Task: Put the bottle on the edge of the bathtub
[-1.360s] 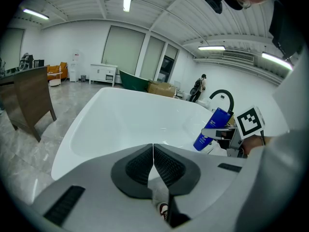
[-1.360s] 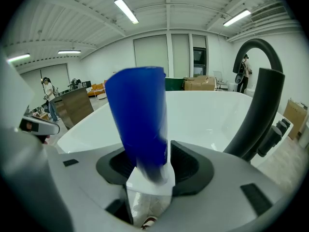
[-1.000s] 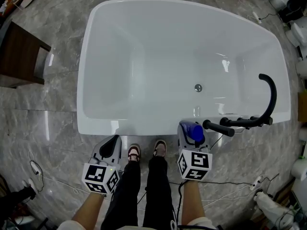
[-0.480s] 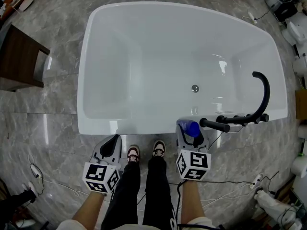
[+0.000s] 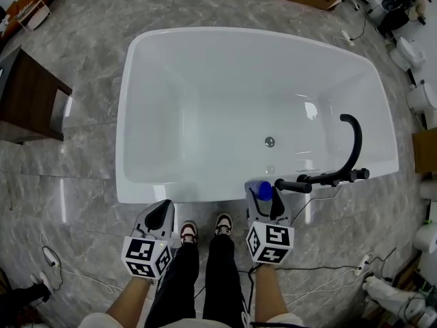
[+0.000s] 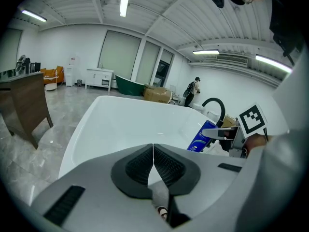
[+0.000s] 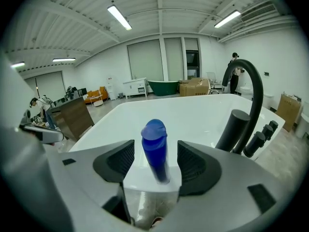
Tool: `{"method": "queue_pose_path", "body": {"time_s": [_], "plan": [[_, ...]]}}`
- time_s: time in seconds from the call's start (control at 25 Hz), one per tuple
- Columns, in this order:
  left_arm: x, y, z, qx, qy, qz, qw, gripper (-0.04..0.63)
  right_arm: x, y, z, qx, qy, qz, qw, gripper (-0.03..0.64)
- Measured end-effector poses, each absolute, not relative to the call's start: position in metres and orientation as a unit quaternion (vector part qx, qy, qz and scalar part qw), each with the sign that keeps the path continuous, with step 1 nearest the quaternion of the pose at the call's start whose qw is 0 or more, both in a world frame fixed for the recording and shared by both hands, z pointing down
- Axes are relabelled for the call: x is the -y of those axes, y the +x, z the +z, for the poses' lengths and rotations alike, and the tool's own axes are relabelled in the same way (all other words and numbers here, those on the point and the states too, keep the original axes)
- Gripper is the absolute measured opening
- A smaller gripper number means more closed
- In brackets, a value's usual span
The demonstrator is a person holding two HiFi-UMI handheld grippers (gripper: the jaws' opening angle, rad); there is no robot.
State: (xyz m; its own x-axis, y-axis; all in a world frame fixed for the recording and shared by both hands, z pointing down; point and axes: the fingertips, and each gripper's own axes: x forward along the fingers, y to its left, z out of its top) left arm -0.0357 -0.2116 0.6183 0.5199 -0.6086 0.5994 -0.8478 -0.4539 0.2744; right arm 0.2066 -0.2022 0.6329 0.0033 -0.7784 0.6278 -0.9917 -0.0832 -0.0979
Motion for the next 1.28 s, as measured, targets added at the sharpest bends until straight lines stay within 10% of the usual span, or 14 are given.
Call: {"method": "queue_pose_path", "body": {"time_s": [1.28], "plan": [[0.279, 0.025, 0.426, 0.361, 0.916, 0.07, 0.158, 0.02, 0.225, 0.205, 0.423, 0.639, 0.745, 0.148, 0.122, 0.234]]}}
